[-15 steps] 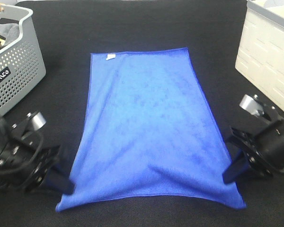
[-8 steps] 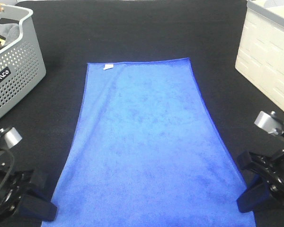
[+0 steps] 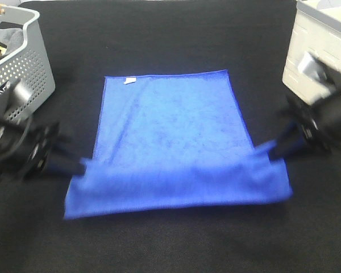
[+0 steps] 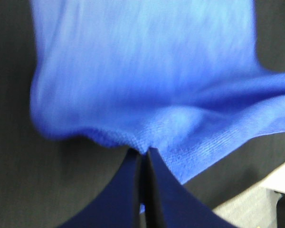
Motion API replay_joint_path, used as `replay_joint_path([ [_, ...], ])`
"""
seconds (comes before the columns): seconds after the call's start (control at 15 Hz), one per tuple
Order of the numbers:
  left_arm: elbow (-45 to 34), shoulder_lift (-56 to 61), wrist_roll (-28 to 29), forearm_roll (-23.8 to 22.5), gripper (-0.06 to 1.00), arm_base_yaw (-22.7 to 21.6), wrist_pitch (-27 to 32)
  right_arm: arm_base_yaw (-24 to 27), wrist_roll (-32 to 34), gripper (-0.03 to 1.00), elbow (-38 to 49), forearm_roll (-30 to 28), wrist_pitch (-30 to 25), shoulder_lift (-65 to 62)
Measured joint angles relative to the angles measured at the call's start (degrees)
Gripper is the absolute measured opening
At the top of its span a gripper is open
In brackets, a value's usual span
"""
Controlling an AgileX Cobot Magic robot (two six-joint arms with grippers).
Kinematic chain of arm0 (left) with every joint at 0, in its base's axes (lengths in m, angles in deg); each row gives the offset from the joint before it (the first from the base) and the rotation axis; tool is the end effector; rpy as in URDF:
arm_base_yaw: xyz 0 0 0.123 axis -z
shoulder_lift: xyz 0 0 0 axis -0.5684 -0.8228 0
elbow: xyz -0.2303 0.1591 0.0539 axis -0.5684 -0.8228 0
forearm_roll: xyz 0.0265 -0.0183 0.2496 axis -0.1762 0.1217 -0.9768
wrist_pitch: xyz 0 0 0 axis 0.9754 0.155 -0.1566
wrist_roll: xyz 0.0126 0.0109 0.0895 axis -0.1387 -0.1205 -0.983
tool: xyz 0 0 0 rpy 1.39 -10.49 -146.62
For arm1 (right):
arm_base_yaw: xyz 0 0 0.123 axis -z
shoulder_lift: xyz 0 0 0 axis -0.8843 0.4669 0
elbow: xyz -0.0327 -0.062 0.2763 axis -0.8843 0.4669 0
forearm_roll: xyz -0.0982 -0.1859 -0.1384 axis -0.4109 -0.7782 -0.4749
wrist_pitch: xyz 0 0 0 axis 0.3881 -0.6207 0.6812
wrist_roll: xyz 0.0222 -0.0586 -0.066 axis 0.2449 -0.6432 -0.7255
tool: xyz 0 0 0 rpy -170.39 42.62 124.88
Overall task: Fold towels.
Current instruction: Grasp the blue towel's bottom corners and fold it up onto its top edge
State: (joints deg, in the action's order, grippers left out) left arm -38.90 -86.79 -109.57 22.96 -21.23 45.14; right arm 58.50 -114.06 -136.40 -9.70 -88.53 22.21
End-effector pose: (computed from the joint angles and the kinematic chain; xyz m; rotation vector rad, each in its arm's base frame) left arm 0.2448 -0.1038 0.1650 -0.0447 2.6705 -0.8809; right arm 0.2677 0.0607 0.1926 -0.0635 2.8457 0.7460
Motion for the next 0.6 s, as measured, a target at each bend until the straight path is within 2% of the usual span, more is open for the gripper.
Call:
replay_joint_path([
  [0.27, 17.13, -10.71, 3.78, -4.64, 0.00, 0.00, -1.20, 0.00, 3.67, 0.00, -23.38, -3.15, -5.50, 13.98],
  [0.33, 24.58, -15.18, 5.39, -6.02, 0.00, 0.00, -2.98, 0.00, 5.90, 0.00, -31.23, -4.81, -6.88, 18.68],
  [0.6, 41.42, -25.73, 9.68, -7.33, 0.00, -2.06, -4.41, 0.00, 9.40, 0.00, -52.48, -7.96, -8.65, 31.97],
])
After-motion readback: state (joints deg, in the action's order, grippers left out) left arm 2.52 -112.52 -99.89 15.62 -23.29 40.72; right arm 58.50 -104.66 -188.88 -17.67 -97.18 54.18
